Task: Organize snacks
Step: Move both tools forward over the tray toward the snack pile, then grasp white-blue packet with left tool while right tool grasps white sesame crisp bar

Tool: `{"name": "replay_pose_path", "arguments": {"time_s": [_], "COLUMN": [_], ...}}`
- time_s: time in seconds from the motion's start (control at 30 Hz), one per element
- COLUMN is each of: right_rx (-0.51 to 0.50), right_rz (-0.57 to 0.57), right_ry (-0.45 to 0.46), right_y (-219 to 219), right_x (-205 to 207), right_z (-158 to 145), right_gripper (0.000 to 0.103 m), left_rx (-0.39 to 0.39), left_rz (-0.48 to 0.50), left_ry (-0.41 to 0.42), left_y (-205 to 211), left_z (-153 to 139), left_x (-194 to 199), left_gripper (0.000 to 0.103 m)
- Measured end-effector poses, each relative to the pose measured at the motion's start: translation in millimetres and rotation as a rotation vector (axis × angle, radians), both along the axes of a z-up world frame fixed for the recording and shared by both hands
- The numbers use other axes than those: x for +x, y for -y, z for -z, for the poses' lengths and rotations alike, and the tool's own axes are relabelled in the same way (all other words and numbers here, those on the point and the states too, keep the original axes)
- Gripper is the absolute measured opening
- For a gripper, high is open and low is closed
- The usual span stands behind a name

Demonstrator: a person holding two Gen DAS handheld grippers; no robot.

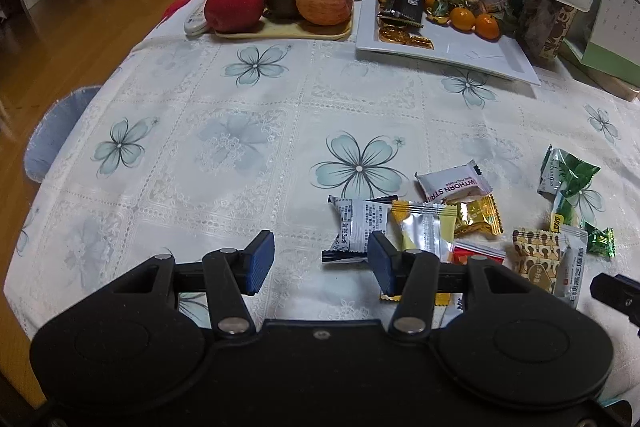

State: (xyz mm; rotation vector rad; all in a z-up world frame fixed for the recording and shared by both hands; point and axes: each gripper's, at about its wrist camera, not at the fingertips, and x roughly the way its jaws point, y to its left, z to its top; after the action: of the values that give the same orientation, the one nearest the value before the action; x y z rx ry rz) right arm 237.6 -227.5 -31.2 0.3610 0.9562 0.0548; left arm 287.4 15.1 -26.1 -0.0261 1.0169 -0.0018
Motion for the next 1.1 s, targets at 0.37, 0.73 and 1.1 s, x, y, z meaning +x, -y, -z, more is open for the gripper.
{"name": "replay_pose_path", "arguments": {"time_s": [0.37,0.73,1.1], "right_rx": [-0.041,-0.032,-0.082], "right_rz": [-0.008,-0.270,-0.293], "right_ry": [0.013,-0.090,-0.110], "right_y": [-6.1,-79.0,-126.6], "right_x": [-0.3,-25.6,-27.2], "right_z": [8.7,12.0,12.1], "right_gripper": [0.043,0.044,0.043], "left_rx": [0.094,0.053,0.060], "left_rz": [-0.096,0.070,0.100], "left_ry": [0.000,-0.169,-0.199], "left_y": [-32.3,-40.6,-64.3], "left_z": [1.8,0.6,1.8], "left_x": [6.2,-16.0,-33.3], "left_gripper": [0.055,0.055,0.055]}}
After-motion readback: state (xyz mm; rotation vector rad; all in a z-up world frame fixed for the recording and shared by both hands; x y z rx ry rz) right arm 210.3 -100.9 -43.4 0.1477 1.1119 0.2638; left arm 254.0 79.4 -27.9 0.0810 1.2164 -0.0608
